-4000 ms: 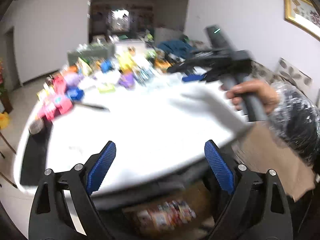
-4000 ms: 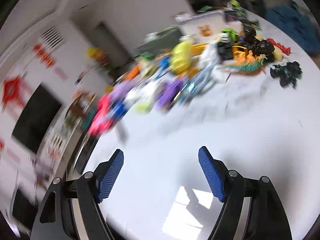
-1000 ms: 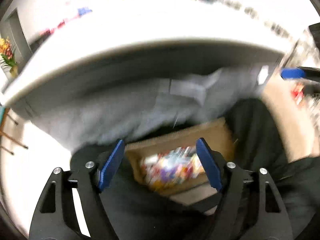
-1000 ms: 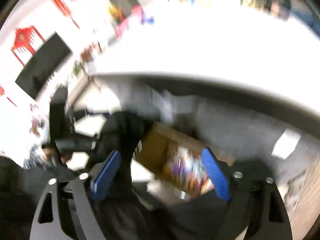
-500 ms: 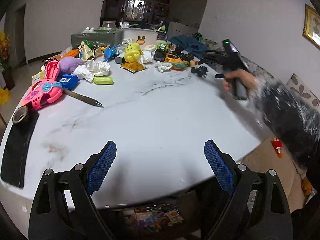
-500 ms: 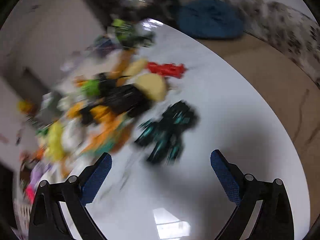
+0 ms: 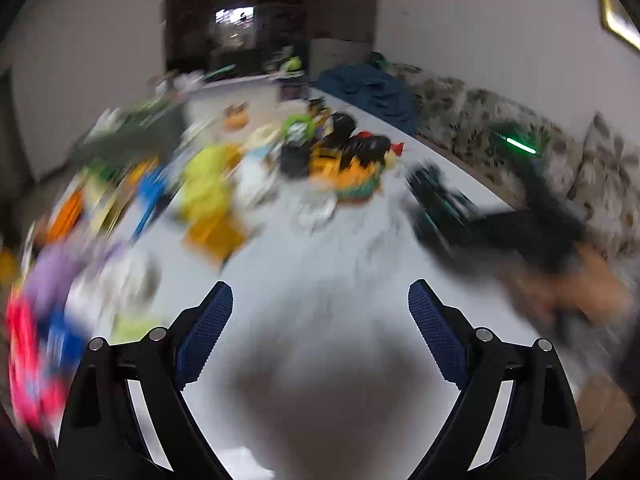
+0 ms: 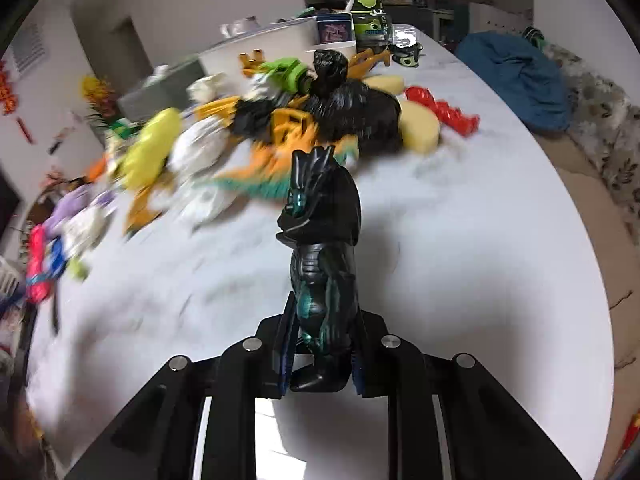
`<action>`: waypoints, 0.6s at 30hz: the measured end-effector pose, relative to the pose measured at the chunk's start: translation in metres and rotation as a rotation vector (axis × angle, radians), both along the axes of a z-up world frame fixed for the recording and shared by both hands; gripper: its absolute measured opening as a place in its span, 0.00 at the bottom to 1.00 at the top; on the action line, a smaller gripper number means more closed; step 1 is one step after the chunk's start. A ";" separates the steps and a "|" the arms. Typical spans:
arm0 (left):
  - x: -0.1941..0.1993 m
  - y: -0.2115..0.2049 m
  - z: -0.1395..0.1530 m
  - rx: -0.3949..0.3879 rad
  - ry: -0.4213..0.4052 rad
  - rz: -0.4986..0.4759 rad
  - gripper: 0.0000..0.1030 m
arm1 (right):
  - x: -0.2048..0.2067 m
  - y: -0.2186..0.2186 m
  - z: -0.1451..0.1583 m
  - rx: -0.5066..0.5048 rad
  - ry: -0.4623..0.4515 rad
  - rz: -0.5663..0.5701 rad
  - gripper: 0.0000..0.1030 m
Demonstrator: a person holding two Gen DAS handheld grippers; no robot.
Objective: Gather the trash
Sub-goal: 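Grasp the dark green dragon figure with the right tool while the left grasps the orange dinosaur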
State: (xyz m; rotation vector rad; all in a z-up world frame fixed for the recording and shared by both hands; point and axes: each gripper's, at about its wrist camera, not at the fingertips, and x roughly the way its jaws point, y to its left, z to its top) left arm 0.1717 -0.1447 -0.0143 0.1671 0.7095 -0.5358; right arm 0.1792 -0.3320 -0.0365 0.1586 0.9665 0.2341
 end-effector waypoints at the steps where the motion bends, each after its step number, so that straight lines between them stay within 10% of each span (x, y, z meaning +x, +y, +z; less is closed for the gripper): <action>1: 0.018 -0.021 0.000 0.027 -0.018 -0.021 0.85 | -0.010 -0.005 0.001 0.022 -0.005 0.004 0.21; 8: 0.101 -0.123 -0.026 0.244 -0.026 -0.101 0.82 | -0.075 -0.048 0.017 0.077 -0.057 -0.004 0.21; 10: 0.115 -0.136 -0.052 0.347 0.012 -0.089 0.54 | -0.087 -0.051 0.021 0.085 -0.070 -0.002 0.21; 18: 0.051 -0.079 -0.010 0.132 -0.060 -0.030 0.48 | -0.113 -0.034 0.043 0.065 -0.195 0.041 0.21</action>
